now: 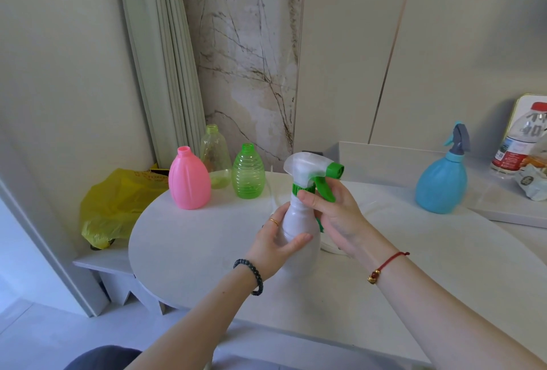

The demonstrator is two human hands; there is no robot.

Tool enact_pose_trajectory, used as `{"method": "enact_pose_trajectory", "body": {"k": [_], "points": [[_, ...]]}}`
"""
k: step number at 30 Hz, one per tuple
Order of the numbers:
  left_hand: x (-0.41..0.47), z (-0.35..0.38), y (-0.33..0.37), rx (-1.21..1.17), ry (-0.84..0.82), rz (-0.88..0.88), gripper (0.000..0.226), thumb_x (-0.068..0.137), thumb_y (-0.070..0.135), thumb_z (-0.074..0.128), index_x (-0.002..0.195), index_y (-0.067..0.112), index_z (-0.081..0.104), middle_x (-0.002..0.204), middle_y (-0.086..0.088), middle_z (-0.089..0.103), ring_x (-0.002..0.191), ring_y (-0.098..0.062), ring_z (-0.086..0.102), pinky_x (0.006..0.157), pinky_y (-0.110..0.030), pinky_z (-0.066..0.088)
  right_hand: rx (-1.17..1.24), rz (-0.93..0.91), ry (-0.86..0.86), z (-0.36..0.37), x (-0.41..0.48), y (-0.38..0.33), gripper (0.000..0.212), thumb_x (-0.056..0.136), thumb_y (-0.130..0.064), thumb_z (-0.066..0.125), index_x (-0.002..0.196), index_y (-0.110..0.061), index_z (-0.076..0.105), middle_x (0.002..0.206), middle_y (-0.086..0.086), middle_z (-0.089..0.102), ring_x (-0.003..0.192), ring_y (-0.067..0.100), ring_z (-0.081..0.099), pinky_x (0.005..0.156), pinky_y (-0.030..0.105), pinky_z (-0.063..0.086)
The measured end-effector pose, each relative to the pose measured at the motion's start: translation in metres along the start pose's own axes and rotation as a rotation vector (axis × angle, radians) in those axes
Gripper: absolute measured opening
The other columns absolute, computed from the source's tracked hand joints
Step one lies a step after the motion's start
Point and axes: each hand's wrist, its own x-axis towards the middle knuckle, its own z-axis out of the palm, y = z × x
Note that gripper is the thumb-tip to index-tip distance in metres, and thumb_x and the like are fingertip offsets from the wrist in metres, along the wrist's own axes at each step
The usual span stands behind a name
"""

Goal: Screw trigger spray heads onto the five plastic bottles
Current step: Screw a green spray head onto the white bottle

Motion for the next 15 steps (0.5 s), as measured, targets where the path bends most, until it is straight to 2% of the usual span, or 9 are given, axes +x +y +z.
{"method": "enact_pose_trajectory", "body": {"k": [2,5,8,10,11,12,13,15], "points": [[0.000,-0.001,0.000,0.008,0.005,0.003,0.045,0.078,0.030,0.066,0.101,0.057,0.038,0.103,0.027,0.056,0.088,0.021,0.052,0.069,0.001,0.039,-0.073,-0.011,-0.020,-0.004,-0.003,0.000,0.030,0.070,-0.006,0.070,0.098,-0.015,0.064,0.088,0.002,0.066,0.089,0.017,0.062,0.084,0.031,0.052],[0.001,0.000,-0.002,0.025,0.007,0.000,0.047,0.078,0.031,0.065,0.101,0.059,0.035,0.106,0.026,0.055,0.092,0.018,0.052,0.071,0.001,0.038,-0.216,-0.113,0.103,-0.002,-0.002,0.002,0.036,0.067,0.002,0.074,0.092,-0.022,0.063,0.081,-0.007,0.070,0.083,0.006,0.065,0.075,0.018,0.052],[0.001,0.002,-0.004,0.012,0.016,0.004,0.054,0.079,0.031,0.064,0.117,0.052,0.033,0.124,0.013,0.053,0.114,-0.002,0.049,0.088,-0.006,0.039,-0.310,-0.163,0.178,0.008,0.001,0.005,0.044,0.064,0.000,0.078,0.094,-0.024,0.057,0.076,-0.008,0.060,0.067,-0.007,0.059,0.066,0.009,0.048],[0.001,0.002,-0.004,0.010,0.005,0.005,0.059,0.079,0.032,0.064,0.127,0.043,0.033,0.132,0.008,0.051,0.122,-0.008,0.046,0.099,-0.020,0.038,-0.318,-0.172,0.108,0.007,0.000,0.006,0.042,0.068,-0.001,0.075,0.098,-0.023,0.056,0.080,-0.011,0.061,0.072,-0.009,0.058,0.067,0.009,0.046],[0.001,0.002,-0.004,0.010,0.002,0.005,0.058,0.078,0.032,0.065,0.125,0.047,0.034,0.128,0.010,0.053,0.119,-0.005,0.047,0.096,-0.018,0.040,-0.312,-0.171,0.040,0.005,0.000,0.006,0.038,0.072,0.000,0.072,0.099,-0.023,0.058,0.081,-0.015,0.064,0.077,-0.007,0.059,0.069,0.009,0.046],[0.001,0.001,-0.003,0.016,0.003,0.006,0.053,0.078,0.032,0.065,0.116,0.053,0.035,0.121,0.015,0.055,0.112,0.003,0.050,0.088,-0.011,0.041,-0.300,-0.161,-0.024,0.004,-0.002,0.005,0.034,0.076,0.001,0.068,0.099,-0.023,0.061,0.084,-0.017,0.067,0.082,-0.006,0.059,0.073,0.010,0.047],[0.000,0.001,-0.002,0.025,0.004,0.006,0.049,0.078,0.032,0.066,0.108,0.057,0.036,0.113,0.020,0.056,0.103,0.012,0.051,0.080,-0.005,0.040,-0.284,-0.145,-0.068,0.001,-0.003,0.004,0.032,0.078,0.001,0.064,0.100,-0.022,0.063,0.088,-0.016,0.068,0.086,-0.003,0.060,0.076,0.012,0.047],[0.000,0.000,-0.001,0.022,0.008,0.002,0.046,0.078,0.030,0.066,0.099,0.059,0.037,0.105,0.026,0.055,0.091,0.020,0.052,0.071,0.000,0.039,-0.243,-0.106,-0.104,-0.004,-0.003,0.001,0.031,0.081,0.002,0.060,0.103,-0.020,0.065,0.095,-0.012,0.071,0.092,0.001,0.061,0.082,0.016,0.050]]}}
